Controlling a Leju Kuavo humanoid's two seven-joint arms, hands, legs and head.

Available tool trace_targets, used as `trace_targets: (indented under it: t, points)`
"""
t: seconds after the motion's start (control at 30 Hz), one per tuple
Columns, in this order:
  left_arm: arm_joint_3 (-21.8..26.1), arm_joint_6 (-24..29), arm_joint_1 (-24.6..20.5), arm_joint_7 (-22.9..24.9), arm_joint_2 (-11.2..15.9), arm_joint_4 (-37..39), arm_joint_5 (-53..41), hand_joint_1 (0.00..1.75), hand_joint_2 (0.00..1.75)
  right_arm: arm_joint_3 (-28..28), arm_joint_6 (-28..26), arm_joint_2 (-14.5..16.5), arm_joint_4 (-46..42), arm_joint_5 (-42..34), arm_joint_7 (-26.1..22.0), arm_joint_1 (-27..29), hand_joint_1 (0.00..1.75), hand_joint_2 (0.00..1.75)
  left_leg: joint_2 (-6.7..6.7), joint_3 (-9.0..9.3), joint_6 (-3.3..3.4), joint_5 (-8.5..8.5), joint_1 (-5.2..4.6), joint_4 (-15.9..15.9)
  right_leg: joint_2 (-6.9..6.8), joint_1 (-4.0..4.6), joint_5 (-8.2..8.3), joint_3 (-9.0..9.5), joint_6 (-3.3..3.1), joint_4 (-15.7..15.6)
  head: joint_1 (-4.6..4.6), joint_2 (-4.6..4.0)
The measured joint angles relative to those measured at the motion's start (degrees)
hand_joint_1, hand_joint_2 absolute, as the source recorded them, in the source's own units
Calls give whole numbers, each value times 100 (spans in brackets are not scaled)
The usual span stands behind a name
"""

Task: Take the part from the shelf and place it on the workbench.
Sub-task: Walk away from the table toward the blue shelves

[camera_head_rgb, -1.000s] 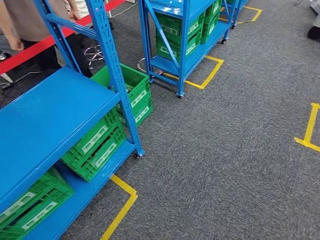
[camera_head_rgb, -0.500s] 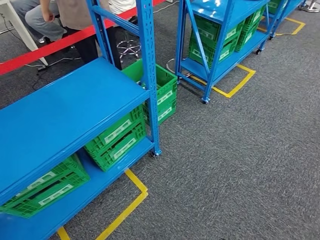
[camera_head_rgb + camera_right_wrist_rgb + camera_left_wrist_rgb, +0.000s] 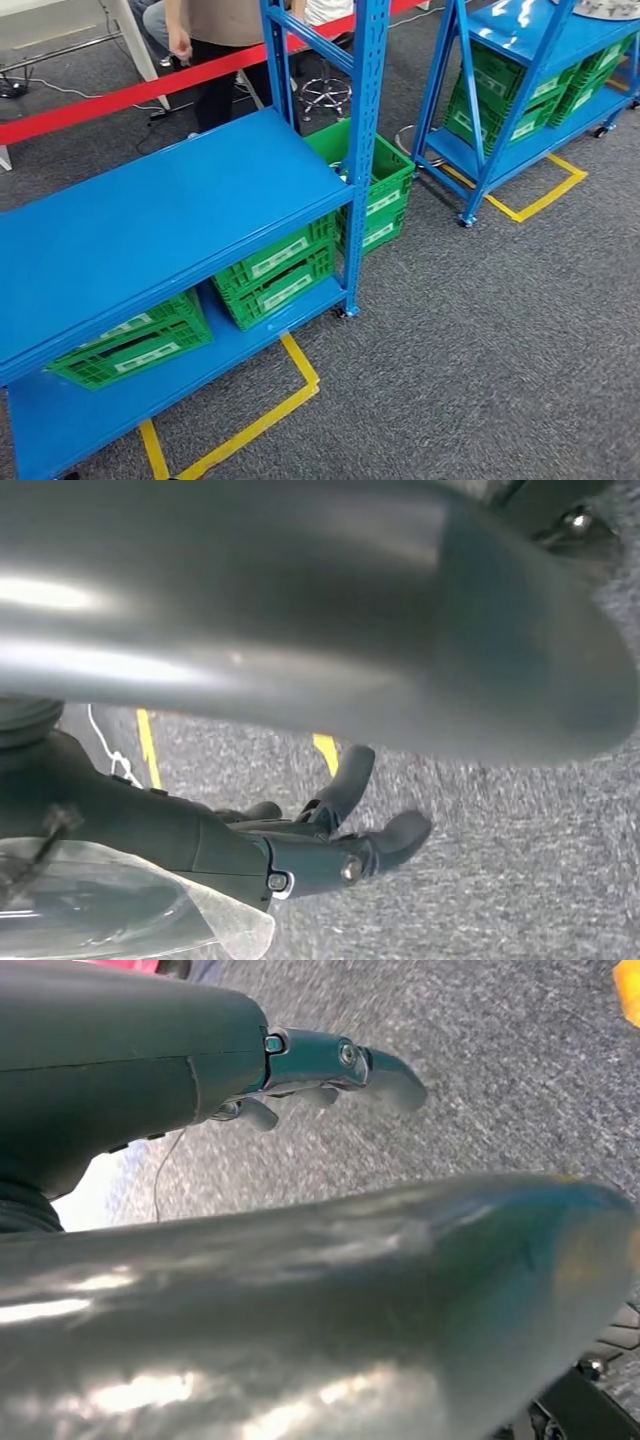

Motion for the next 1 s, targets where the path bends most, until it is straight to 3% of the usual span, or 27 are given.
trace_targets:
  t: [0.03, 0.07, 0.1, 0.17, 0.2, 0.27, 0.3, 0.33, 0.4, 0.47, 0.53, 0.57, 0.63, 0.7, 0.73, 0.77, 0.8, 0.87, 0.9, 0.93, 1.0]
  points:
    - [0, 8, 9, 0, -1, 9, 1, 0, 0, 3, -1, 0, -1, 2, -1, -4, 0, 0, -58, -23, -35, 13, 11, -6, -66, 4, 5, 8, -46, 13, -1, 1]
    - [0, 15, 18, 1, -1, 21, 1, 0, 0, 5, -3, -1, -2, 3, -2, -5, 0, 0, -16, -45, -66, -5, 13, 23, -133, 6, 13, 11, -89, 5, -5, 0]
    - [0, 21, 21, 1, -1, 31, 2, 0, 0, 8, -9, -1, -2, 5, -4, -1, 0, 0, 110, -99, -93, -78, 9, 132, -210, 5, 19, 20, -132, -6, -28, 1]
    - [0, 32, 6, 2, -4, 44, 2, 0, 0, 11, -18, -2, -3, 6, -11, 9, 0, 0, 476, -363, -132, -393, 0, 699, -383, 24, 12, 35, -204, -21, -67, -1]
    - [0, 34, -5, 2, -6, 48, 2, 0, 0, 13, -20, -2, -3, 5, -14, 17, 0, 0, 586, -558, -144, -577, 3, 1103, -476, 42, 0, 39, -227, -21, -84, -1]
    - [0, 37, -9, 2, -10, 53, 2, 0, 0, 20, -16, -2, -3, 4, -19, 25, 0, 0, 648, -827, -149, -735, 8, 1658, -655, 69, -27, 55, -251, -21, -84, -1]
    - [0, 38, 0, 2, -10, 55, 2, 0, 0, 25, -15, -2, -3, 4, -22, 23, 0, 0, 659, -820, -139, -654, 7, 1650, -733, 77, -42, 70, -254, -21, -85, -1]
    - [0, 40, 9, 2, -8, 56, 2, 0, 0, 31, -14, -2, -3, 4, -26, 18, 0, 0, 684, -709, -118, -476, 2, 1430, -805, 83, -60, 95, -251, -21, -86, -1]
    - [0, 43, 12, 2, -2, 59, 2, 0, 0, 41, -12, -2, -3, 4, -33, 10, 0, 0, 869, -342, -44, -90, -40, 710, -941, 105, -108, 147, -222, -18, -86, -1]
    - [0, 47, -16, 2, 1, 64, 2, 0, 0, 47, -7, -2, -3, 4, -38, 7, 0, 0, 1046, -98, 30, 5, -97, 211, -1076, 136, -159, 185, -167, -12, -81, -1]
    - [0, 55, -20, 2, 0, 70, 8, 0, 0, 58, 0, -2, -5, 4, -45, -17, 0, 0, 997, -60, 74, -45, -118, 86, -1216, 149, -181, 223, -112, -26, -71, 0]
    - [0, 60, -3, 2, -3, 74, 13, 0, 0, 66, 2, -2, -10, 4, -49, -36, 0, 0, 937, -55, 92, -28, -106, 61, -1213, 142, -200, 228, -86, -25, -64, 1]
    - [1, 79, 23, 2, -1, 84, 21, 0, 0, 80, 2, -2, -19, 4, -63, -61, 0, 0, 824, -24, 138, 6, -65, -10, -940, 129, -356, 123, -37, 196, -43, 0]
    - [2, 98, 3, 1, 3, 89, 25, 0, 0, 87, 2, -2, -20, 2, -74, -51, 0, 0, 696, -20, 169, 21, -42, -29, -590, 119, -662, -243, -13, 876, -14, -1]
    - [2, 102, -12, -2, 2, 91, 28, 0, 0, 90, 3, -2, -19, 1, -75, -33, 0, 0, 613, -22, 176, 23, -42, -28, -518, 118, -784, -459, -6, 1259, -7, 0]
    - [1, 103, -17, -5, -2, 92, 30, 0, 0, 93, 3, -2, -19, 0, -75, -13, 0, 0, 526, -18, 179, 22, -42, -27, -490, 118, -811, -621, -2, 1508, -4, -1]
    - [1, 103, -14, -9, -5, 93, 32, 0, 0, 96, 3, -2, -19, 1, -77, 3, 0, 0, 437, -10, 176, 19, -41, -24, -476, 117, -727, -692, -1, 1553, -2, 0]
    - [0, 107, -3, -15, -12, 95, 36, 0, 0, 99, 2, -2, -19, 2, -84, 16, 0, 0, 274, 11, 156, 7, -33, -13, -389, 103, -295, -537, -4, 1036, -1, 0]
    - [0, 110, -5, -17, -13, 96, 37, 0, 0, 102, 2, -2, -19, 2, -90, 18, 0, 0, 199, 9, 132, -8, -37, 7, -236, 84, -106, -396, -9, 667, 1, 0]
    - [0, 113, -12, -18, -14, 97, 37, 0, 0, 109, 2, -2, -19, 2, -96, 19, 0, 0, 125, -6, 104, -21, -39, 33, -96, 64, 8, -259, -24, 364, 0, -1]
    - [0, 117, -17, -20, -14, 98, 37, 0, 0, 132, 3, -2, -20, 2, -119, 19, 0, 0, -14, -54, 32, -25, -34, 62, 62, 52, 30, -124, -77, 107, 0, -1]
